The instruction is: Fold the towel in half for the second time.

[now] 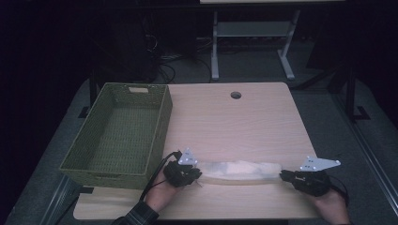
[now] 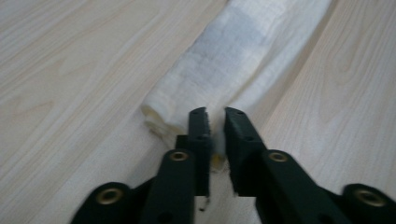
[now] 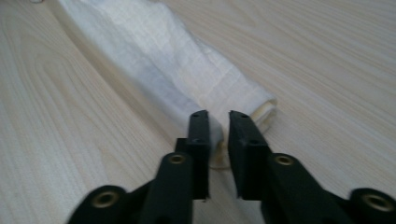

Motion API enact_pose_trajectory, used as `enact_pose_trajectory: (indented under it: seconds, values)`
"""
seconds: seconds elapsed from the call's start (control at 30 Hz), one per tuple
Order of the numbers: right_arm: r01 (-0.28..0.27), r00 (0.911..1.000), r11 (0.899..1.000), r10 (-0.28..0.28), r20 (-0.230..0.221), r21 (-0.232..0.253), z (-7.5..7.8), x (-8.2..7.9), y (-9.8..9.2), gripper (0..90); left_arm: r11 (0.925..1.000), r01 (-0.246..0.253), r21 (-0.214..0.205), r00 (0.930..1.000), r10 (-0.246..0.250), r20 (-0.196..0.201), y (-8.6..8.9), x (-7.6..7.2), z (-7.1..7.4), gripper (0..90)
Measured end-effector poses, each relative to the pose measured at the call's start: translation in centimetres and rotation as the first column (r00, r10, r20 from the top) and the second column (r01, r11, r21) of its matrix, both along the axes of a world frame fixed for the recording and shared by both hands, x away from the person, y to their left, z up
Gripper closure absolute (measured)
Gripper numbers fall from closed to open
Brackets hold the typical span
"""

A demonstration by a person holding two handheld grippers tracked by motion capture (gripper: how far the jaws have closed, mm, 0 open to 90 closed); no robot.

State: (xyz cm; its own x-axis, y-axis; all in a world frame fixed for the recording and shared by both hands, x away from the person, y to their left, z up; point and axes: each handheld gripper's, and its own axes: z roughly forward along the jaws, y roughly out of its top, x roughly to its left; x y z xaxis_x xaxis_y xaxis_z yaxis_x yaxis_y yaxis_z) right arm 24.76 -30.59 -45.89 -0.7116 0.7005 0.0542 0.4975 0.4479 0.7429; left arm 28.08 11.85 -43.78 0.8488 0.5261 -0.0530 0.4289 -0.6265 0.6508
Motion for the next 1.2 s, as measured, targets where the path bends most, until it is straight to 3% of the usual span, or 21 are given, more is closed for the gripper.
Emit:
enact_pose_trajectory:
  seconds: [0.13, 0.3, 0.5, 0.77, 1.03, 1.2]
  values:
    - [0.02, 0.9997, 0.999, -0.02, 0.012, 0.042, 0.9, -0.1, -0.5, 66.1, 0.9989, -0.004, -0.046, 1.0, 0.004, 0.008, 0.3, 0.0, 1.0, 62.0]
    - [0.039, 0.9986, 0.998, -0.041, 0.031, 0.058, 1.6, 0.7, -0.7, 61.6, 0.9974, 0.0, -0.071, 0.9994, 0.002, 0.036, 0.0, 0.6, 2.0, 51.8]
    - [0.051, 0.9981, 0.997, -0.053, 0.031, 0.057, 1.8, 2.6, -0.5, 61.6, 0.9965, 0.014, -0.083, 0.9986, -0.009, 0.053, -1.1, 2.0, 2.5, 47.9]
    - [0.047, 0.9987, 0.998, -0.046, -0.023, 0.045, 0.7, 4.7, 0.3, 61.0, 0.996, 0.048, -0.076, 0.9972, -0.043, 0.062, -2.9, 4.2, 2.3, 45.0]
    - [0.057, 0.9939, 0.998, -0.054, -0.096, 0.022, -0.9, 5.4, 0.5, 59.0, 0.9916, 0.102, -0.079, 0.9947, -0.101, 0.017, -5.3, 6.0, 0.8, 40.2]
    - [0.046, 0.9937, 0.999, -0.043, -0.103, 0.028, -1.4, 5.5, 0.6, 63.8, 0.9859, 0.154, -0.066, 0.9877, -0.155, -0.017, -6.6, 6.7, -0.2, 40.2]
